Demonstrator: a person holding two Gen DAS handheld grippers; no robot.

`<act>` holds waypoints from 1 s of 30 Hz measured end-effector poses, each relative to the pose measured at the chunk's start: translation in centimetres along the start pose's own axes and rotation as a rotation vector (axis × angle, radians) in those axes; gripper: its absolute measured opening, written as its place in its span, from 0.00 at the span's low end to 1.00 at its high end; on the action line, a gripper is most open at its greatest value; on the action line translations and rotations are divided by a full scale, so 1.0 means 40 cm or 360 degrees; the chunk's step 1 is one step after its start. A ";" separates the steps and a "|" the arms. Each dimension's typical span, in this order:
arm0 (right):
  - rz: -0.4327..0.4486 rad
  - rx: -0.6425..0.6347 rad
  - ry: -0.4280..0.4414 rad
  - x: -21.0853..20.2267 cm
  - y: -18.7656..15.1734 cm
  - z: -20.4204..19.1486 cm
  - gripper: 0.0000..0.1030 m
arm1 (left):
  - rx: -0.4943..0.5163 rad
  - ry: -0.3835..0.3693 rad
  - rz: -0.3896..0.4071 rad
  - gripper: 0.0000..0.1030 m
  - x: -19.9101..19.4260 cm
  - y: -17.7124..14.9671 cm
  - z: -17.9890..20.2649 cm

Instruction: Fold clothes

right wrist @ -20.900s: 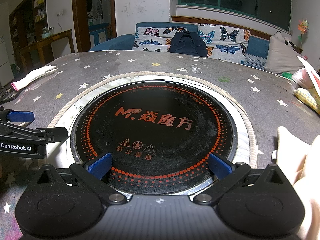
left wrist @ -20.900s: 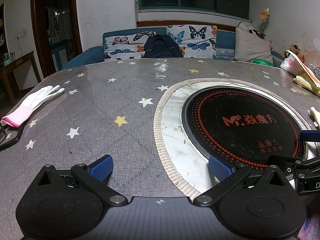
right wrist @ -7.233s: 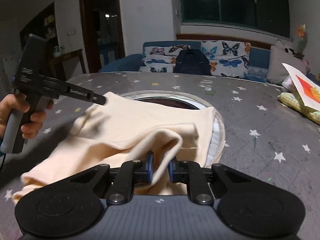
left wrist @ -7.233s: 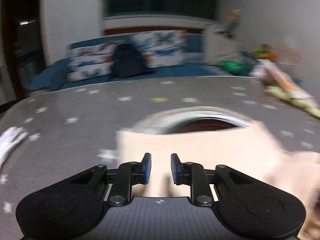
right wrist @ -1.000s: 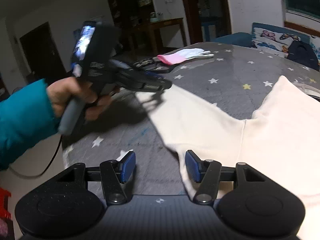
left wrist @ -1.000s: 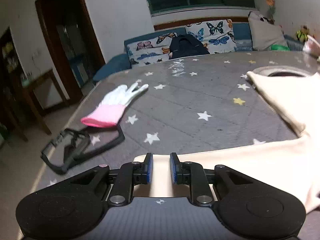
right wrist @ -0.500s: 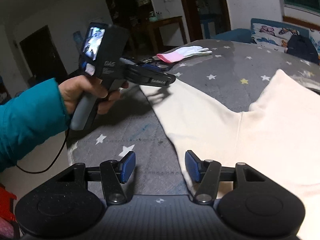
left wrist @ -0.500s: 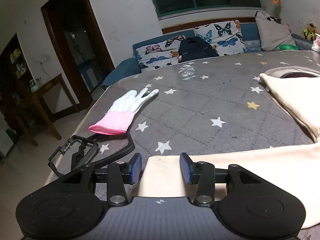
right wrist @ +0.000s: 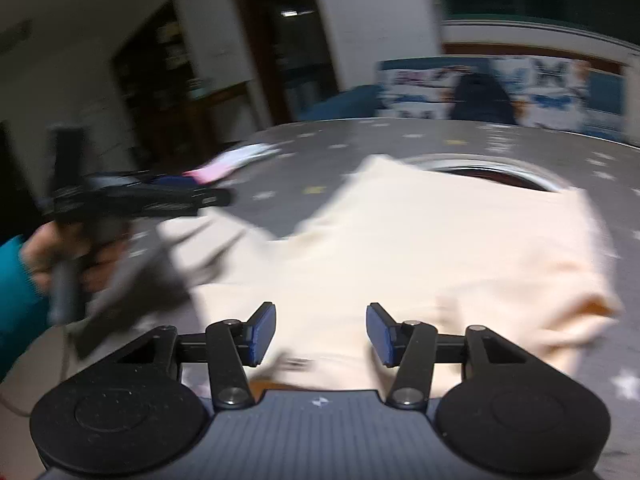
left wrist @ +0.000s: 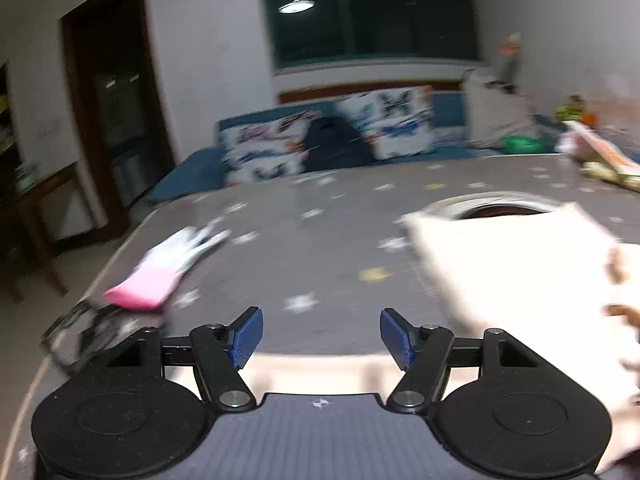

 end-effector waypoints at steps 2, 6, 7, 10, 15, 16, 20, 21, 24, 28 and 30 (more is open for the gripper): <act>0.0011 -0.0001 -0.0096 -0.019 0.005 0.041 0.48 | 0.0022 -0.0105 0.0037 0.67 -0.033 0.015 0.070; 0.0020 -0.0049 -0.0236 -0.036 0.025 0.100 0.46 | 0.0109 -0.0314 0.0049 0.67 -0.088 0.010 0.207; 0.0016 -0.0060 -0.0246 -0.033 0.028 0.106 0.45 | 0.0138 -0.0359 0.0046 0.67 -0.100 0.004 0.240; -0.0032 -0.0126 -0.0297 -0.004 0.028 0.125 0.42 | 0.0188 -0.0472 0.0019 0.67 -0.127 -0.022 0.314; -0.0111 -0.0198 -0.0396 0.020 -0.001 0.148 0.23 | 0.0257 -0.0567 -0.0034 0.68 -0.158 -0.070 0.380; -0.0117 -0.0218 -0.0424 0.015 -0.010 0.153 0.16 | 0.0278 -0.0578 -0.0037 0.68 -0.162 -0.075 0.389; -0.0014 -0.0211 -0.0450 -0.035 0.008 0.160 0.07 | 0.0319 -0.0614 0.0004 0.72 -0.181 -0.066 0.412; 0.0029 -0.0197 -0.0456 -0.054 0.020 0.162 0.07 | 0.0320 -0.0632 0.0019 0.74 -0.187 -0.059 0.421; 0.0146 -0.0159 -0.0488 -0.112 0.061 0.177 0.07 | 0.0338 -0.0693 0.0056 0.74 -0.208 -0.044 0.455; 0.0264 -0.0139 -0.0574 -0.192 0.109 0.216 0.07 | 0.0381 -0.0796 0.0085 0.72 -0.227 -0.031 0.527; 0.0301 -0.0132 -0.0617 -0.221 0.127 0.241 0.07 | 0.0406 -0.0850 0.0100 0.68 -0.234 -0.026 0.571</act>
Point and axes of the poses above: each gripper's, at about its wrist camera, not at the fingertips, and x roughly the way its jaws point, z to its right, y to its top, the point moved 10 cm from there along x, roughly the way its jaws point, and after that the axes turned 13 degrees about y, right-handed, at the moved point
